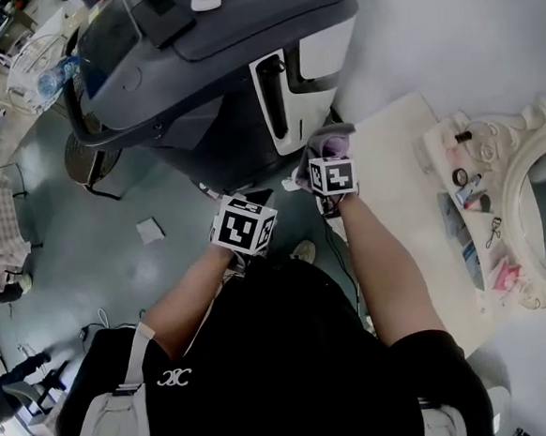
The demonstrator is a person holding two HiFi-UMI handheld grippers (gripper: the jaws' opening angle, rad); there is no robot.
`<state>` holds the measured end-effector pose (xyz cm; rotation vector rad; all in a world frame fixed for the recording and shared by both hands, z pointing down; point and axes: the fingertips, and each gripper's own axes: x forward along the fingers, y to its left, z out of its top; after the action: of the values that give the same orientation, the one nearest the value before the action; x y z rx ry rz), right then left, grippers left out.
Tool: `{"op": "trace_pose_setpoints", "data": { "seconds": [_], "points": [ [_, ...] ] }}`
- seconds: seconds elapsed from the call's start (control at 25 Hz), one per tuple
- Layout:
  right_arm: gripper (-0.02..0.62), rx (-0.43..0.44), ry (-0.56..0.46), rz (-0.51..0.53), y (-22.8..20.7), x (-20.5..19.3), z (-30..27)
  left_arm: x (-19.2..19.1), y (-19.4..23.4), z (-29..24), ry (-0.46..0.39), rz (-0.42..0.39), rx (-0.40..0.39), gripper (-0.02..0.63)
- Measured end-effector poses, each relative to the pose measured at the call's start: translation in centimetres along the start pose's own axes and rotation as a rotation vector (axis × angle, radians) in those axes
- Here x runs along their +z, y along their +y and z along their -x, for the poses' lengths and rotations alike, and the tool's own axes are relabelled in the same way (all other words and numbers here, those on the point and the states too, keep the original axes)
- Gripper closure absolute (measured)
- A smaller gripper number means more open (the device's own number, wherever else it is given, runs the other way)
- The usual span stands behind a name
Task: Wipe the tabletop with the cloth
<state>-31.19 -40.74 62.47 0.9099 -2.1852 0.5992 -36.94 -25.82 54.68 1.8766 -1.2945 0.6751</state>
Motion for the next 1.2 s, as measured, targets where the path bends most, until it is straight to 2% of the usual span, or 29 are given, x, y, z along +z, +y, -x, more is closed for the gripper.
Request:
{"op": "trace_pose_setpoints", "data": {
  "seconds": [0.36, 0.6, 0.88, 1.2],
  "points": [
    [0.554, -0.148, -0.04, -0.18, -1.1, -3.6, 3.4, -1.5, -1.7, -1.5, 0.063, -0.126, -0.151, 0.602],
    [0.554, -0.264, -0.069, -0.32, -2.9, -6.6, 6.4, -1.6, -4.3, -3.0, 0.104, -0.25, -0.24, 0.601],
    [0.554, -0.335, -0.092, -0.458, -5.1, -11.8, 11.1, -2.2, -8.4, -4.4, 0.145, -0.367, -0.31, 0.602],
    [0.554, -0.407, -0.116, -0.581, -7.9, -19.0, 17.5, -4.9, -15.3, -4.9, 0.176, -0.454, -0.373, 0.602]
  ]
}}
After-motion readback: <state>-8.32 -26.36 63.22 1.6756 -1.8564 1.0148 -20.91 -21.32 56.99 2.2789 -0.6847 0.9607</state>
